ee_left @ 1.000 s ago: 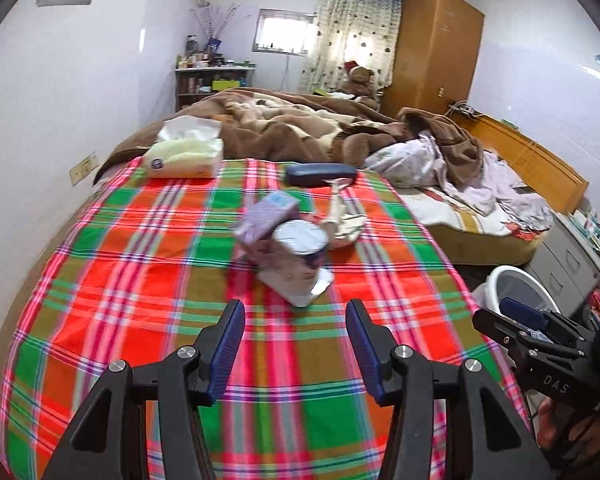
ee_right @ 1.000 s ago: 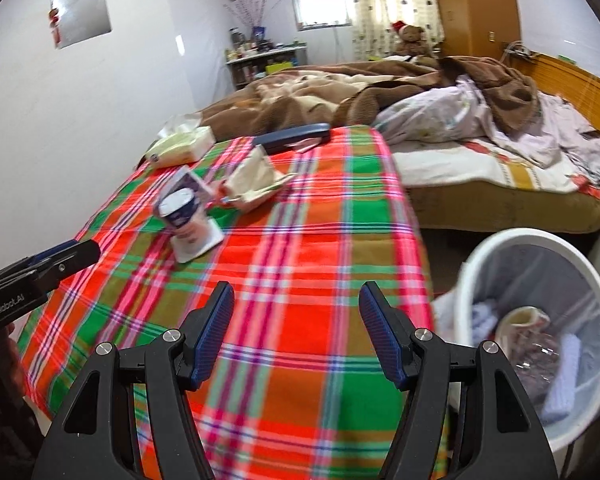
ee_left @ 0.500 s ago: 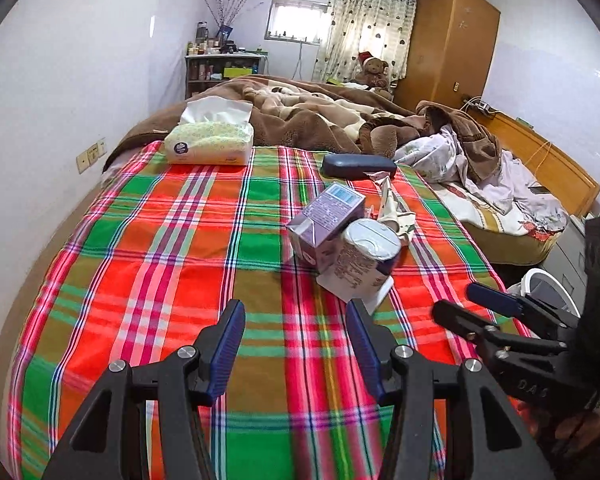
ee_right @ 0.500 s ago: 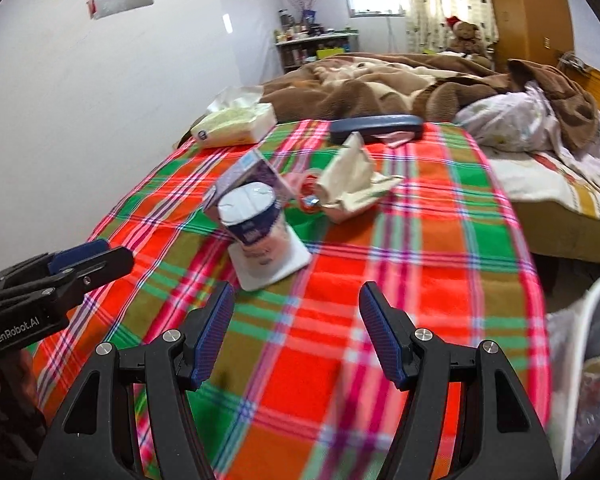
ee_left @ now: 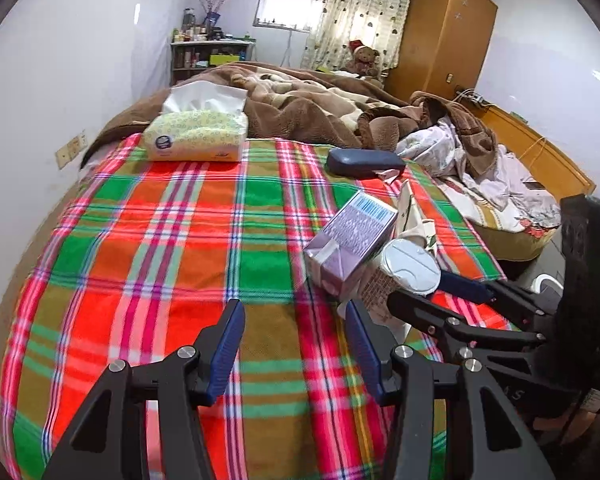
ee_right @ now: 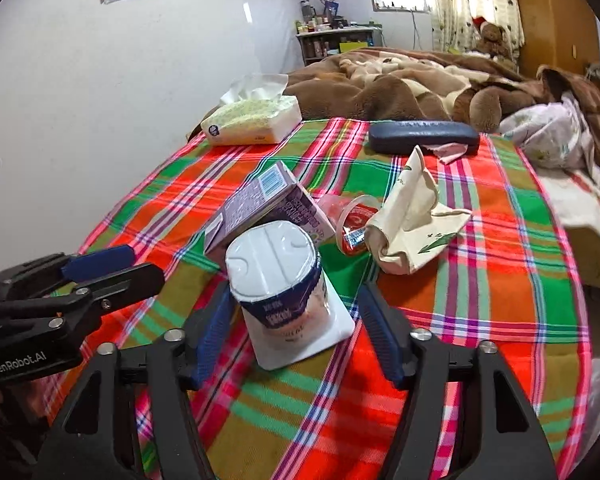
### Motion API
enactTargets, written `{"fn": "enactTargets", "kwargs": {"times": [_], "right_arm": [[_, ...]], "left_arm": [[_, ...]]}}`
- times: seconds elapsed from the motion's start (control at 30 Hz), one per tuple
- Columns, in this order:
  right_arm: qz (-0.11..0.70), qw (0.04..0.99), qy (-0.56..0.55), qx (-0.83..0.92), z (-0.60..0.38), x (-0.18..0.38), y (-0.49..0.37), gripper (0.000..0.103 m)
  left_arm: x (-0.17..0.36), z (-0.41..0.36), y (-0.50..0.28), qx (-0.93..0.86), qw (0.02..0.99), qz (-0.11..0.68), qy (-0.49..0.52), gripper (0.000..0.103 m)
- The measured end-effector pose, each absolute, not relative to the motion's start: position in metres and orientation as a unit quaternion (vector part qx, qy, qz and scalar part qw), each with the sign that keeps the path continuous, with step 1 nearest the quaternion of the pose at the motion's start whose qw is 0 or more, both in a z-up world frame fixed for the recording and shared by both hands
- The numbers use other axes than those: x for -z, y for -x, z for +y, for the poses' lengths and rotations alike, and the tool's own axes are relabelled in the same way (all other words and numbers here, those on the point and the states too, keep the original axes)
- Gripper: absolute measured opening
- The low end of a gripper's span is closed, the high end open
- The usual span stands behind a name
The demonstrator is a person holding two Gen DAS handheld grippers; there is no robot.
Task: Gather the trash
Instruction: 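Grasp the white yogurt cup with the right tool while the left tool reaches the purple milk carton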
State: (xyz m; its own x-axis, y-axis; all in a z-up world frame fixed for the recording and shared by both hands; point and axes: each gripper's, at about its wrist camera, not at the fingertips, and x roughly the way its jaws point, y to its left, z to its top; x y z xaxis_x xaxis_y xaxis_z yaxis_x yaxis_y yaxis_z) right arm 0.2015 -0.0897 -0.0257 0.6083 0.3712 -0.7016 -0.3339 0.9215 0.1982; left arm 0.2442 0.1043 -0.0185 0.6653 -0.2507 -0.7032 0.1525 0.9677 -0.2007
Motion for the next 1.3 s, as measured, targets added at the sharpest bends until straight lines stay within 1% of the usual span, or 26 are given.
{"fn": "enactTargets", "kwargs": {"times": [0.07,0.1,0.17,0.27,0.57,0.93,1.27,1.3], "right_arm": [[0.397,0.897,-0.026,-0.193,-0.091,0.026,-0.204,0.040],[0.398,0.897,-0.021,-0.190,-0.091,0.027,-0.204,0.039],[0.399,0.896,-0.021,-0.193,-0.091,0.028,-0.206,0.039],[0.396,0.898,-0.020,-0.191,-0.092,0.027,-0.206,0.037],[0.401,0.901,-0.034,-0.162,-0.113,0.025,-0.202,0.037],[0.404,0.903,-0.058,-0.138,-0.144,0.027,-0.196,0.037],[0.404,0.903,-0.068,-0.128,-0.158,0.027,-0.194,0.037],[0.403,0.903,-0.070,-0.128,-0.160,0.027,-0.193,0.037]], "left_arm": [[0.018,0.105,-0.251,0.117,0.909,0.394,0.068,0.052],[0.018,0.104,-0.254,0.121,0.909,0.393,0.067,0.052],[0.017,0.102,-0.259,0.128,0.909,0.391,0.066,0.053],[0.016,0.097,-0.267,0.141,0.907,0.391,0.063,0.057],[0.018,0.079,-0.289,0.167,0.902,0.396,0.041,0.058],[0.036,0.055,-0.314,0.166,0.892,0.421,0.004,0.058],[0.044,0.045,-0.325,0.181,0.884,0.431,0.018,0.058],[0.045,0.046,-0.325,0.179,0.884,0.431,0.022,0.056]]}}
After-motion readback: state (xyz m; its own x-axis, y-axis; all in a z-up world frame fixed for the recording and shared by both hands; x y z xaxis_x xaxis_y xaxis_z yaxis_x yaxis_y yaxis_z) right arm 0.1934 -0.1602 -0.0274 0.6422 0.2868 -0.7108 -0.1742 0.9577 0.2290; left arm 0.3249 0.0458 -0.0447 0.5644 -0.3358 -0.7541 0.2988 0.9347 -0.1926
